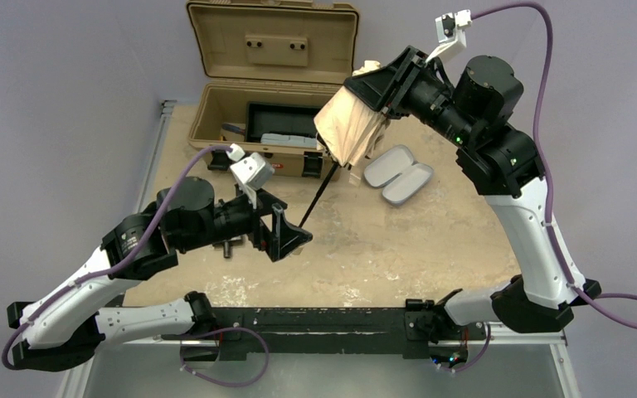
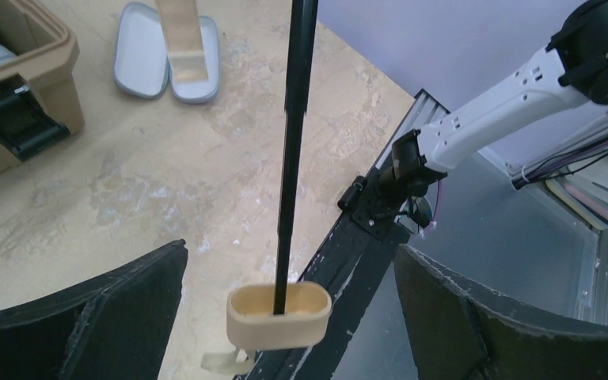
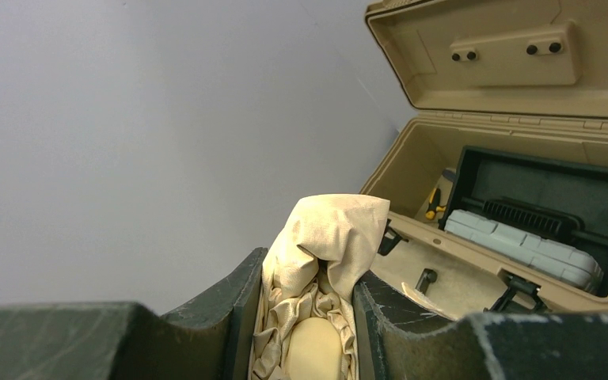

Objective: Open the umbrella

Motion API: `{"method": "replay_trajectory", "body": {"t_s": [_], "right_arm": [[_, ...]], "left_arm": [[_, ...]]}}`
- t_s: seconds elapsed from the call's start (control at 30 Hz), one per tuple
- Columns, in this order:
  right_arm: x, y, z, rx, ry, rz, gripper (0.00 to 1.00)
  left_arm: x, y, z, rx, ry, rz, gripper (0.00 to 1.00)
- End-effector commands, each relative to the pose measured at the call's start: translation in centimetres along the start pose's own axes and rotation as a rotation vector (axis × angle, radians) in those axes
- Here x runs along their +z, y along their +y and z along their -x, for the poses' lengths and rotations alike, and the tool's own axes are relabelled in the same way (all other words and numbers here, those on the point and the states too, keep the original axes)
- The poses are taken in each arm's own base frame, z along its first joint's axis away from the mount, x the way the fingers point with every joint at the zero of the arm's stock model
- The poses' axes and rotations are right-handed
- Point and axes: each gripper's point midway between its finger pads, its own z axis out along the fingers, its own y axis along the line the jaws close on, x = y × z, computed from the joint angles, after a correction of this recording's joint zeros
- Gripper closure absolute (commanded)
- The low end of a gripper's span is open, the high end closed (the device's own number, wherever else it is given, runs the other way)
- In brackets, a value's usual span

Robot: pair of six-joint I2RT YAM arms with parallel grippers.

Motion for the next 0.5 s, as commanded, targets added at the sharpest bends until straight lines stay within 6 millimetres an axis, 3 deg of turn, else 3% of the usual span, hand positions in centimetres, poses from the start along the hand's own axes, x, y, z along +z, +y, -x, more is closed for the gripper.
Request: {"method": "replay_trajectory", "body": {"t_s": [0.0, 0.17, 0.37, 0.43, 0.47], "right_arm": [[-2.3, 3.6, 2.8, 0.006, -0.095, 0.126, 1.0], [-2.7, 4.4, 2.8, 0.019, -0.085, 0.156, 1.0], [-2.7, 5.6, 3.7, -0.002, -0.085, 0.187, 1.0], [-2.8, 6.0, 4.8, -0.026, -0.108, 0.184, 1.0], [-2.7, 6.0, 5.1, -0.034, -0.113, 0.182, 1.0]], "left_arm": [[-0.3, -0.6, 3.8, 0.032, -0.049, 0.022, 0.0], [1.2, -0.3, 4.3, 0.072, -0.038, 0.042, 0.03], [3.9, -0.4, 0.5, 0.062, 0.114, 0.004, 0.39], [4.4, 0.1, -2.2, 0.046, 0.194, 0.0, 0.57], [4.4, 0.1, -2.9, 0.037, 0.209, -0.006, 0.6]]}}
